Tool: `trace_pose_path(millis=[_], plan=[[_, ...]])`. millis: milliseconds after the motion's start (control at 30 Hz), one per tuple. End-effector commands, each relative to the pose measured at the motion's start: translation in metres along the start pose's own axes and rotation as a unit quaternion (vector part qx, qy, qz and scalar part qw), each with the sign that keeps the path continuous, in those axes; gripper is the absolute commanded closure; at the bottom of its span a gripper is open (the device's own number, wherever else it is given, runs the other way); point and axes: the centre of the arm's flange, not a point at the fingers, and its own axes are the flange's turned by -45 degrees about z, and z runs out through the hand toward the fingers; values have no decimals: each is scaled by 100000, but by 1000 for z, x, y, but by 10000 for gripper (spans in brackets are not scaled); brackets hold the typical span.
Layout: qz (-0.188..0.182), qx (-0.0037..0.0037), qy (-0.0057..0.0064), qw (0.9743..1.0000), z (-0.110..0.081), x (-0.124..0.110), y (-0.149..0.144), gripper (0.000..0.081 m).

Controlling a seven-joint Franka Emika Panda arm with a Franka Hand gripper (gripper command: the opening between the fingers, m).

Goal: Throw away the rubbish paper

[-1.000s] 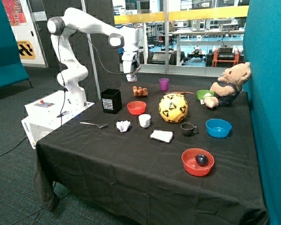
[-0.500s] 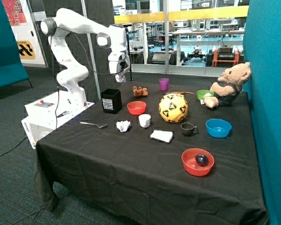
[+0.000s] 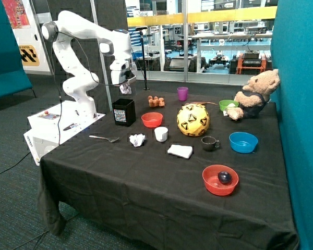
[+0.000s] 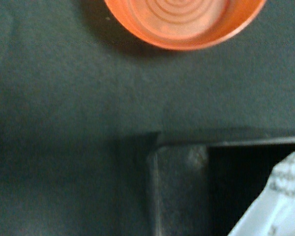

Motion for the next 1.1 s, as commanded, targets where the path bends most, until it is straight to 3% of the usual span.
trace_pose_path(millis=[0, 300, 700, 767, 833, 900, 1067], plan=[[1928, -175, 475, 99980, 23, -13, 13, 808], [1244, -179, 474, 99991, 48, -11, 7, 808], [2097, -175, 476, 99977, 51, -15, 13, 790], [1948, -175, 475, 99980, 50, -15, 13, 517], [1608, -177, 475, 99986, 49, -15, 13, 332], [1866, -176, 475, 99981, 48, -16, 13, 246], [1241, -179, 474, 99991, 47, -17, 11, 189]])
